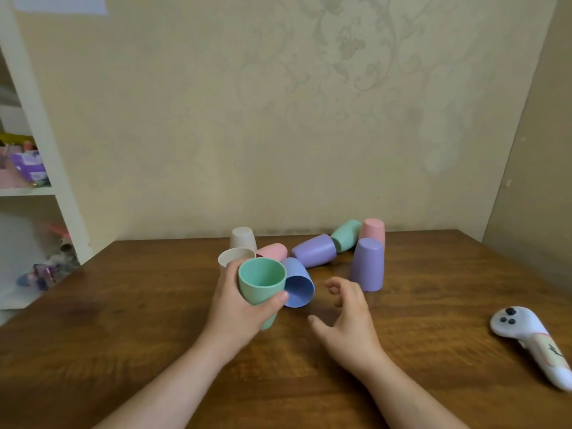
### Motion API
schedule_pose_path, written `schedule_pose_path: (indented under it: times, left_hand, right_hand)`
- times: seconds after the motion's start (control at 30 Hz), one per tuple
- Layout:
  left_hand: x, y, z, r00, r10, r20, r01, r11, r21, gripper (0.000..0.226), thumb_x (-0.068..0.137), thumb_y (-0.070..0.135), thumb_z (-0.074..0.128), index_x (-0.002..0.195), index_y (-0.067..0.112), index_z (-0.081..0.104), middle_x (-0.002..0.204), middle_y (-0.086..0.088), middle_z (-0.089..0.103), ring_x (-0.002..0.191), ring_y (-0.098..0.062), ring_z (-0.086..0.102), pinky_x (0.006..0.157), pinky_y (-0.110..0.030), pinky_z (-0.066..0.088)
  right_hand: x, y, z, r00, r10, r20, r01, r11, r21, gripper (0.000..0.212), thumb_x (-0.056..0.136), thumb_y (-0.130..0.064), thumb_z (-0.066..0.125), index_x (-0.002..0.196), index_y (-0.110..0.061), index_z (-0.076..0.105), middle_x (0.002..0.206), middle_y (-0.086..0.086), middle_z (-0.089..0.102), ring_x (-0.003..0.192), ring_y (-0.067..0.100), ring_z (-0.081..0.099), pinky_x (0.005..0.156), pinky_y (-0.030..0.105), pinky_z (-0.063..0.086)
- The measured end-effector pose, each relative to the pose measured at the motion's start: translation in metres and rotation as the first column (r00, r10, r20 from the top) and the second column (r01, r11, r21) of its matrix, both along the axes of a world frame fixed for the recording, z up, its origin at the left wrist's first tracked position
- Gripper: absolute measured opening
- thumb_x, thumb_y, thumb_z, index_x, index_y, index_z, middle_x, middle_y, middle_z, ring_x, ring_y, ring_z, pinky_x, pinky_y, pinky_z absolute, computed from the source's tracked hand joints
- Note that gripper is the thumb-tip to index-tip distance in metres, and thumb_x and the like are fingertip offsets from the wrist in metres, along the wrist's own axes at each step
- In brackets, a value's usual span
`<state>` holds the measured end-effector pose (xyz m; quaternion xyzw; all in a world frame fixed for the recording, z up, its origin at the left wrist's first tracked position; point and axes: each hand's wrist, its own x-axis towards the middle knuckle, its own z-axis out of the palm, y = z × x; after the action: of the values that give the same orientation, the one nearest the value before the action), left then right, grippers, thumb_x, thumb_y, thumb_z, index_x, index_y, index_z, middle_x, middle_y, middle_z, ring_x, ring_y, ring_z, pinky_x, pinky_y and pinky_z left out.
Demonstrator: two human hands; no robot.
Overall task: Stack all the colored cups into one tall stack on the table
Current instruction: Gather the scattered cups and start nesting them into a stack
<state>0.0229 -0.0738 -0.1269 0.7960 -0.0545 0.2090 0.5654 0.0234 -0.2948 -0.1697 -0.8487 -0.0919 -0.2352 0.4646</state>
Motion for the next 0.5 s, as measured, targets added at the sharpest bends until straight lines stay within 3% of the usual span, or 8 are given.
schedule_pose_path:
  times: [0.1,0.17,0.27,0.4,0.5]
  left_hand:
    - [0.004,0.008,-0.010,0.998,-0.009,-0.067,0.016,0.995,0.102,0.071,0.067,0.038,0.103,0.122,0.043,0.058,0.124,0.020,0.067,0.113,-0.004,0.065,0.087,-0.028,0.055]
    - [0.003,0.009,-0.019,0.994,-0.023,-0.107,0.032,0.996,0.083,0.068,0.069,0.039,0.102,0.118,0.047,0.056,0.123,0.020,0.067,0.112,-0.006,0.066,0.088,-0.029,0.057]
    - [0.005,0.008,-0.023,0.993,-0.022,-0.113,0.029,0.998,0.058,0.068,0.071,0.038,0.101,0.117,0.049,0.053,0.123,0.021,0.065,0.112,-0.006,0.066,0.086,-0.027,0.057]
    - [0.007,0.011,-0.027,0.994,-0.037,-0.104,0.042,0.998,0.050,0.070,0.072,0.038,0.101,0.123,0.046,0.054,0.124,0.019,0.066,0.112,-0.008,0.067,0.084,-0.024,0.057]
    - [0.006,0.015,-0.028,0.992,-0.048,-0.116,0.055,0.997,0.055,0.070,0.073,0.039,0.100,0.125,0.047,0.053,0.125,0.021,0.065,0.114,-0.009,0.066,0.088,-0.025,0.058]
  right_hand:
    - [0.007,0.002,0.005,0.987,-0.048,-0.154,0.048,0.999,-0.007,0.073,0.083,-0.013,0.081,0.141,-0.040,0.046,0.143,-0.010,0.041,0.138,0.014,0.046,0.116,0.042,0.048]
    - [0.017,-0.002,0.013,0.973,-0.022,-0.231,0.009,0.998,-0.056,0.082,0.084,-0.003,0.069,0.155,-0.034,0.040,0.152,-0.005,0.032,0.141,0.020,0.045,0.118,0.042,0.046]
    - [0.041,-0.009,0.032,0.977,0.003,-0.211,-0.081,0.929,-0.361,0.095,0.087,0.004,0.060,0.167,-0.032,0.025,0.165,0.002,0.021,0.144,0.028,0.043,0.115,0.041,0.047]
    - [0.070,-0.006,0.066,0.998,0.051,-0.020,-0.045,0.548,-0.835,0.100,0.090,-0.021,0.073,0.166,-0.045,0.012,0.168,0.007,0.017,0.138,0.036,0.041,0.091,0.043,0.055]
    - [0.084,0.005,0.073,0.964,0.216,0.151,0.085,0.288,-0.954,0.097,0.090,-0.008,0.071,0.163,-0.041,0.016,0.160,0.017,0.037,0.118,0.044,0.056,0.077,0.048,0.059]
